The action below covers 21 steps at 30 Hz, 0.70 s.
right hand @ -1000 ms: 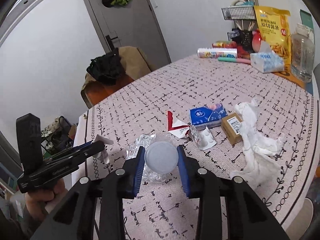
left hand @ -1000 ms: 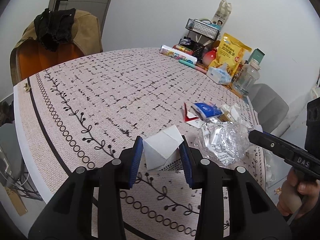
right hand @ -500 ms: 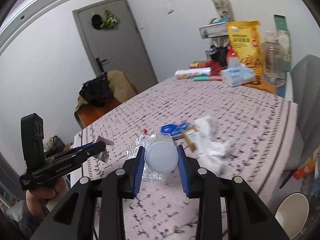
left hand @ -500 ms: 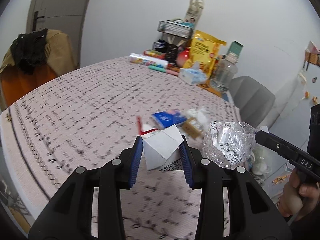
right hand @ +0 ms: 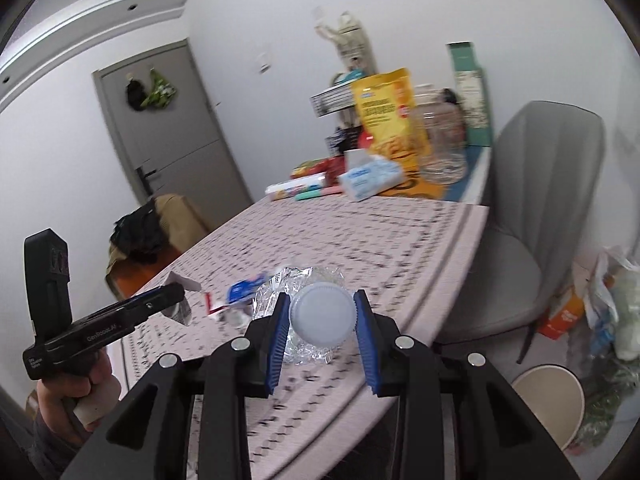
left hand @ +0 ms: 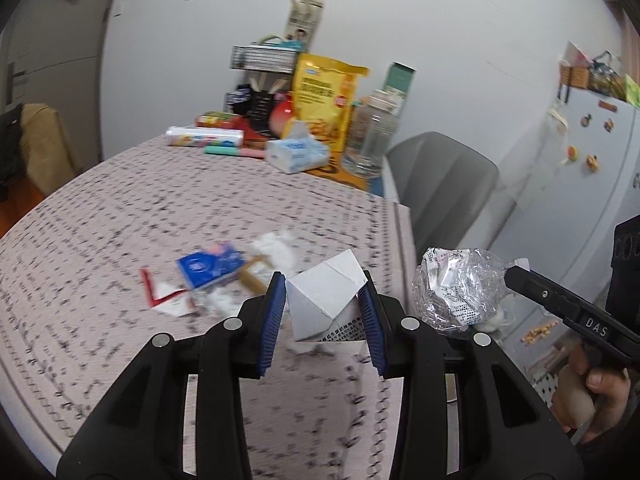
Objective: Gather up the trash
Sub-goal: 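Carry the paper cup and plastic wrap to the bin with both grippers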
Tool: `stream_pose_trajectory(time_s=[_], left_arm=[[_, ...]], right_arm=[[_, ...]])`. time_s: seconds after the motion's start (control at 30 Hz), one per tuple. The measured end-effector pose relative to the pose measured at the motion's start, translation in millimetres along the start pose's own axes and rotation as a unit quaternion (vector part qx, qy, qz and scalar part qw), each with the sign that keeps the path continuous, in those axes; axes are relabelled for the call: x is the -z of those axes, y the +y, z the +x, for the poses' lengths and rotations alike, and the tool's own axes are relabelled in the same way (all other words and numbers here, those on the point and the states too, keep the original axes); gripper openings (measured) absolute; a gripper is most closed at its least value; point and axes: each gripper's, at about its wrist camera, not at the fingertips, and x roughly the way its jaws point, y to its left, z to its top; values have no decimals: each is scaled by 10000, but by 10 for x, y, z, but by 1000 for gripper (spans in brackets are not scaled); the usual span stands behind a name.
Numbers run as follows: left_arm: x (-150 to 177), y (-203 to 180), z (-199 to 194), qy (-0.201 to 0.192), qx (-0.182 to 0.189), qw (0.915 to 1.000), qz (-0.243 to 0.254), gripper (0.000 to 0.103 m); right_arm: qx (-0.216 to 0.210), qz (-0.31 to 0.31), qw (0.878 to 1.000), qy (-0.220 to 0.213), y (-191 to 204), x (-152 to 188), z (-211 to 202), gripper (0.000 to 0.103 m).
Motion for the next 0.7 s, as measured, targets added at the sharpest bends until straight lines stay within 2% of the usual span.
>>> stream_pose_trajectory(time_s=[0.33, 0.7], left_arm=[[-53, -631, 299, 193, 388, 9985, 338, 37], [26, -1196, 816, 548, 616, 9945, 646, 37]], right_arm=[[554, 384, 9975, -221, -616, 84, -336, 32], [1144, 831, 9896, -273, -1258, 308, -507, 32]])
